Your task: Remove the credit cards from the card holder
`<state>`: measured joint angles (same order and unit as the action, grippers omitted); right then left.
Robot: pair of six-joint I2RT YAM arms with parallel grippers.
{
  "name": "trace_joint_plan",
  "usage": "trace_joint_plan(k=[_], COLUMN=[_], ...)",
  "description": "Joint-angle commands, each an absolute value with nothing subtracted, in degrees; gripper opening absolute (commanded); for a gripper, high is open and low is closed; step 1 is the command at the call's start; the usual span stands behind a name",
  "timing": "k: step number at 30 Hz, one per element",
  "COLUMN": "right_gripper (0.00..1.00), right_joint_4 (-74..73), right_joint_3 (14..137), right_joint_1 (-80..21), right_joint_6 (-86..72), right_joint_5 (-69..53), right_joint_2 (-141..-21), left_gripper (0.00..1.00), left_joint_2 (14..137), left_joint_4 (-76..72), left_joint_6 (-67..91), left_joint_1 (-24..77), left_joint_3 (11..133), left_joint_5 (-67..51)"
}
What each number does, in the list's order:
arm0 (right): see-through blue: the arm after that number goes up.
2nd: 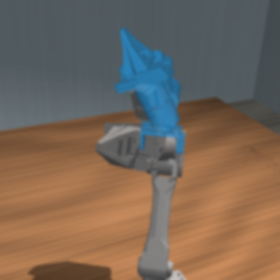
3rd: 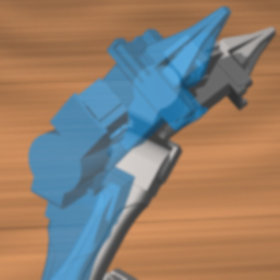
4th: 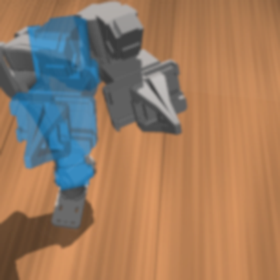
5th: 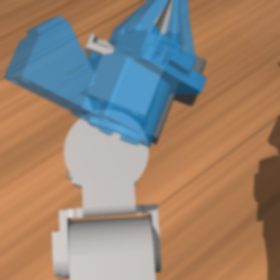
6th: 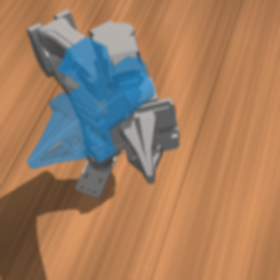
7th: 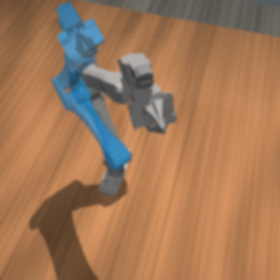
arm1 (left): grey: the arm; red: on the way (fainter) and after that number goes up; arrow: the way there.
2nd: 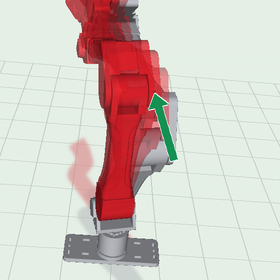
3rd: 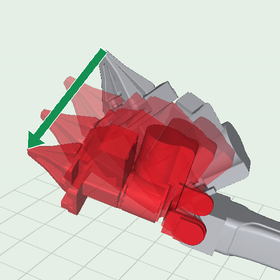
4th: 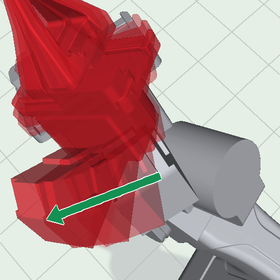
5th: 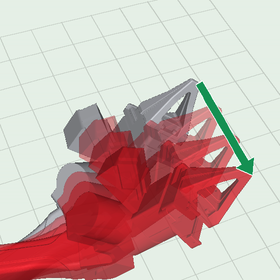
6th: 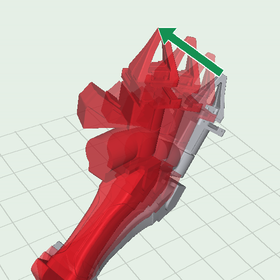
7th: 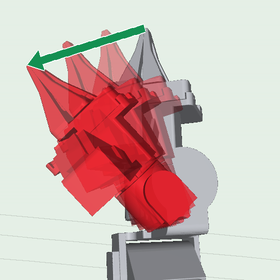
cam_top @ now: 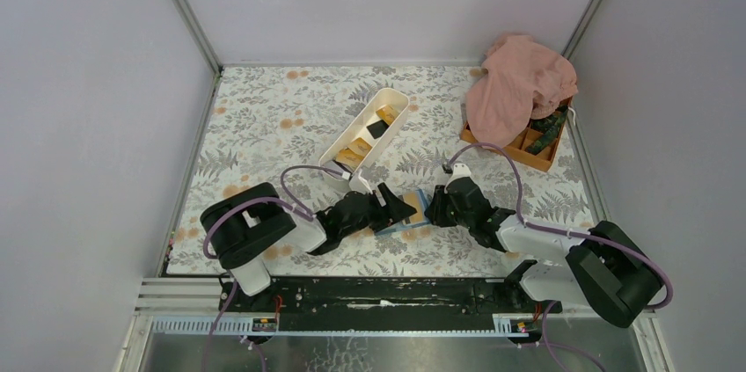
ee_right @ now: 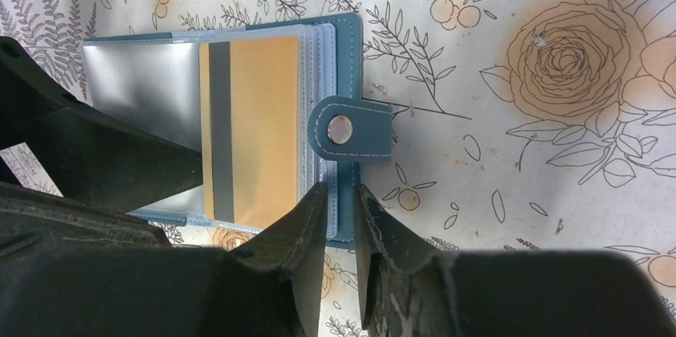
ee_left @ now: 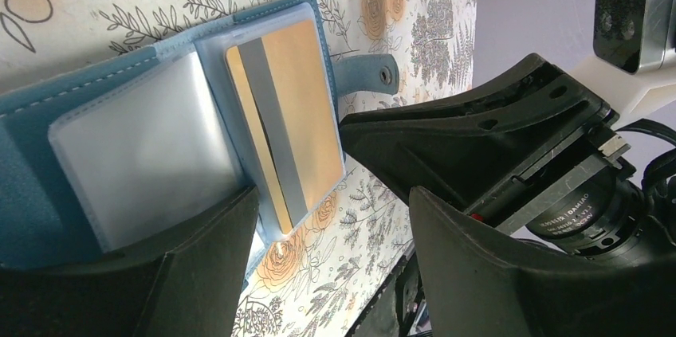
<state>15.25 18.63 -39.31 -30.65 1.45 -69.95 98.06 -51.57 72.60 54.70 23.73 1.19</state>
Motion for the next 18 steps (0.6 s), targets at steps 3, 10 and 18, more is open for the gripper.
trace_joint_plan(k=[3,10,18], right_gripper=[0.26,0.26,0.26], right_joint_4=[14.94,15.22,15.12], right_joint_3=[17.49,17.58,17.36], right_joint_1=[-39.61,-39.66,-39.71], right_joint_6=[-31.11,-30.97,-31.02], right_joint_5=[-1.57,-1.58,-1.61], right_joint_2=[-72.35,-73.08,-72.95], left_gripper=[0.76,0.76,0.76], left_joint_2=[95.36,95.0,95.59], left_joint_4=[-53.6,-55.84,-59.33], left_joint_6=[69.44,69.82,71.09], left_joint_1=[54.94,54.95,54.86], left_joint_3=[26.46,25.52,24.75], left_joint_5=[0.13,-0.06,0.31])
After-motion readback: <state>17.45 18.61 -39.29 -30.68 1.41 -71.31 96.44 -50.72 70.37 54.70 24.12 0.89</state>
